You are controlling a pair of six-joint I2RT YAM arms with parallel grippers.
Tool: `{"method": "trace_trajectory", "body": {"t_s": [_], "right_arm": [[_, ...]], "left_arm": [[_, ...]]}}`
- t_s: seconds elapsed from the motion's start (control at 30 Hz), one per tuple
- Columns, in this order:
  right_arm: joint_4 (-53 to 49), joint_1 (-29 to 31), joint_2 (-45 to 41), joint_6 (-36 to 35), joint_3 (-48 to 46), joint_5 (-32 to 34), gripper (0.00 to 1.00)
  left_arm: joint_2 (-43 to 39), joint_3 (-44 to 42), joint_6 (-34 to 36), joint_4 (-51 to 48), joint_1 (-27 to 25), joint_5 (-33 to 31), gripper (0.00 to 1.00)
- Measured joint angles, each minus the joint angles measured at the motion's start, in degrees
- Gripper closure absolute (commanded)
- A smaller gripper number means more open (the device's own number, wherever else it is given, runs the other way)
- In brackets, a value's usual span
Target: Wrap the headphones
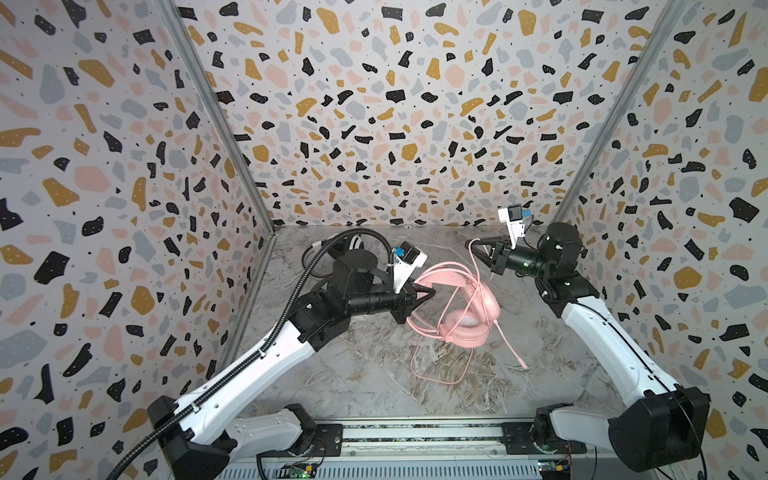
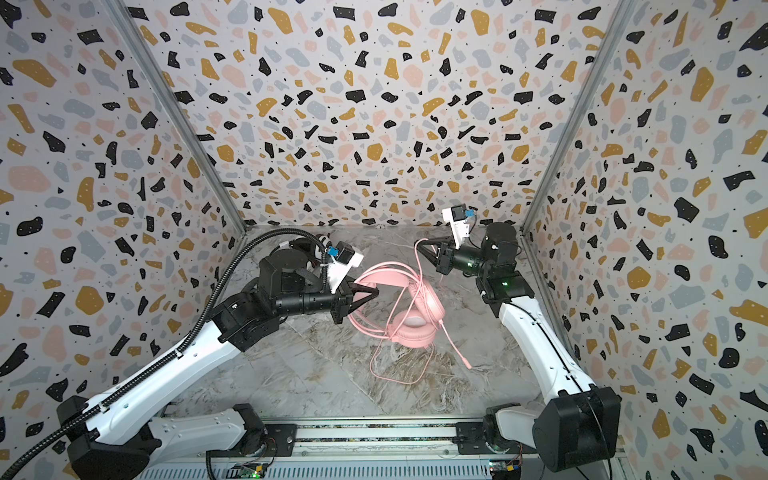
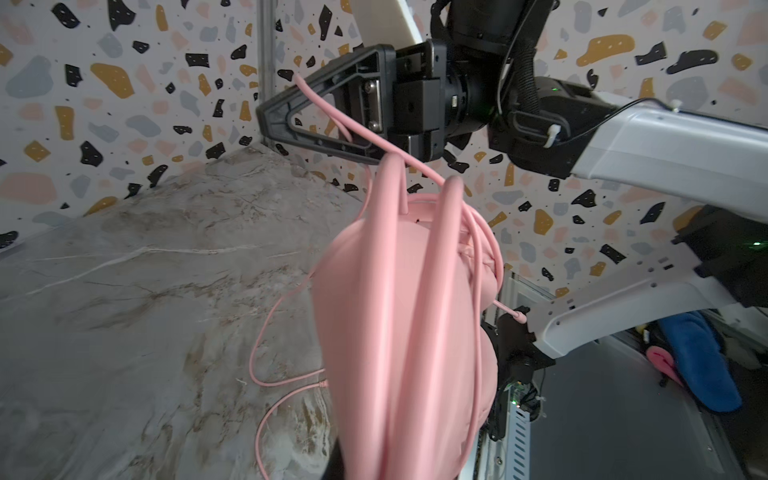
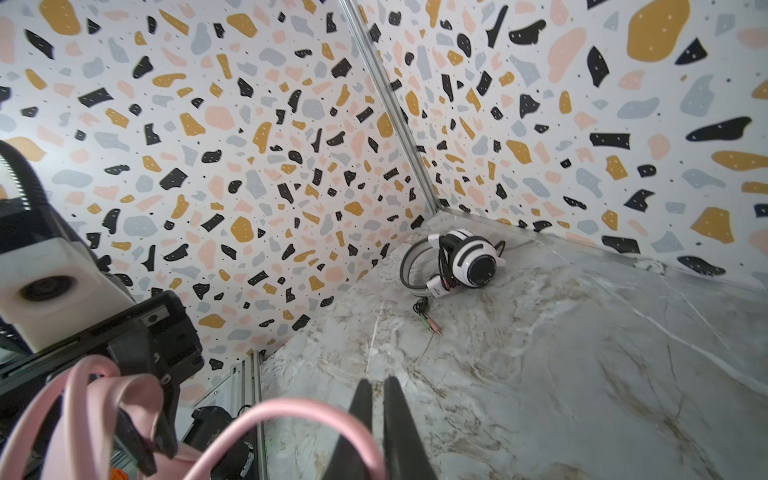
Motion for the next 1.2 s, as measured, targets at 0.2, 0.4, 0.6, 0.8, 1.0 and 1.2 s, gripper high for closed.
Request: {"method": "trace_trajectory", "body": {"t_s": [0.2, 0.4, 0.6, 0.8, 1.0, 1.2], "right_arm": [[8.22, 0.37, 0.46, 2.93, -2.08, -3.89, 0.84], [14.19, 0.57, 0.59, 5.66, -3.56, -5.33, 0.84], [24.7, 2.97, 2.97, 11.21, -4.94, -5.88, 0.82], [36.04, 7.41, 7.91, 18.4, -8.33, -6.51, 0.8], [43.36, 8.68, 9.79, 23.63, -12.39, -6.51, 0.8], [49.99, 10.14, 9.79, 27.12, -15.26, -5.95, 0.8]], "left_arm": [[0.04, 4.15, -2.4, 1.33, 0.0, 4.24, 1.0], [0.17, 6.12, -5.2, 5.9, 0.02, 7.19, 1.0], [1.57, 6.12, -8.7, 10.51, 0.02, 9.66, 1.0], [2.29, 6.45, -10.95, 14.58, 0.0, 8.94, 1.0], [2.6, 9.99, -10.21, 15.34, 0.0, 4.44, 1.0], [2.67, 12.24, -9.57, 18.25, 0.02, -1.44, 1.0]]}}
